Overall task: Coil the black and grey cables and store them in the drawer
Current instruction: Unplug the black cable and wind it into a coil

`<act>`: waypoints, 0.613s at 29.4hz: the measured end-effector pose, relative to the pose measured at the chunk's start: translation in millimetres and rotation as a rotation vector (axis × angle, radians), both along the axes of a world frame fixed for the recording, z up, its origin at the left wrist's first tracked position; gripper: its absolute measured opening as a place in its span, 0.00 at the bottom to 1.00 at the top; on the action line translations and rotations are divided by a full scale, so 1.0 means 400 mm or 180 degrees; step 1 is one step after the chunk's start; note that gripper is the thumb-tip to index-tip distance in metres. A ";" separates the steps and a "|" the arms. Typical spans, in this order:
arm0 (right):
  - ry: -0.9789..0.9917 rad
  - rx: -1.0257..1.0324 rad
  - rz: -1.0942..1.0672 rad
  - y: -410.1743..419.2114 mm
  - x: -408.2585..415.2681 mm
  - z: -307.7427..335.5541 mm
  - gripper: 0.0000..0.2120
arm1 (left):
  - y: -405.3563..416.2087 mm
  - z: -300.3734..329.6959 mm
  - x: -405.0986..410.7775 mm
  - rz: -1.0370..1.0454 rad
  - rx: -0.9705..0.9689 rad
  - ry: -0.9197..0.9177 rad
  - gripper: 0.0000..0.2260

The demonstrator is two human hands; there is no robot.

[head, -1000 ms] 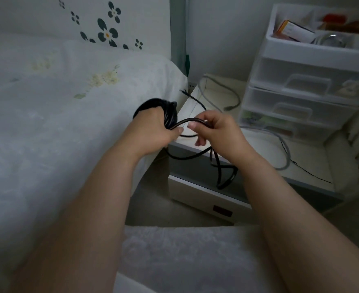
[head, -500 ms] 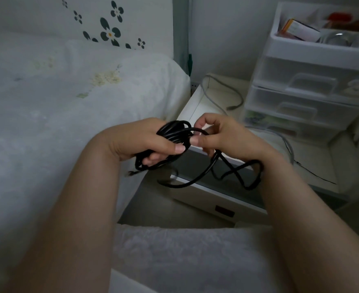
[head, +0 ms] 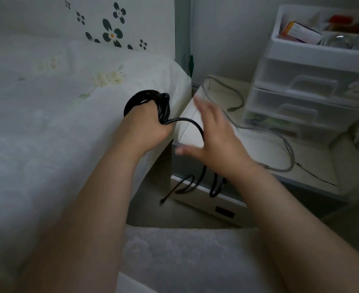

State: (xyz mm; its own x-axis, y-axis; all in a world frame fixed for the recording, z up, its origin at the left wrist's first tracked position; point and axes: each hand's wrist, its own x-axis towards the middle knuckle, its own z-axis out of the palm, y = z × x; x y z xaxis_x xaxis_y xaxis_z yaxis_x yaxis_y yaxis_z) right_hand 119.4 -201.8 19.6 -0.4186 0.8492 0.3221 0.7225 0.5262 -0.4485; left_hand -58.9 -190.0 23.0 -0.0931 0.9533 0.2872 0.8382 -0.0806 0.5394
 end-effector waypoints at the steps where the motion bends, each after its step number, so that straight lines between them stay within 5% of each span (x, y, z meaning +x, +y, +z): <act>1: 0.0605 0.0713 -0.0074 -0.011 -0.010 0.009 0.35 | 0.005 -0.002 -0.001 0.0097 -0.0021 0.0022 0.10; 3: 0.1470 0.1652 0.0086 -0.031 -0.016 0.022 0.16 | 0.017 -0.010 -0.004 0.0353 -0.0207 0.0043 0.11; 6: 0.1194 0.1558 0.0457 -0.069 -0.028 0.018 0.12 | 0.025 -0.017 -0.014 0.0602 -0.0455 0.0045 0.15; 9: 0.0564 0.0352 0.0108 -0.061 -0.049 -0.015 0.16 | 0.023 -0.016 -0.022 0.0643 -0.0766 -0.0009 0.15; 12: 0.1000 -0.1023 0.0074 -0.038 -0.056 -0.035 0.28 | 0.012 -0.019 -0.010 0.0470 -0.1039 -0.0369 0.15; 18: 0.1867 -0.1243 -0.0506 -0.035 -0.089 -0.038 0.22 | -0.007 -0.010 0.053 0.0361 -0.0709 -0.0035 0.12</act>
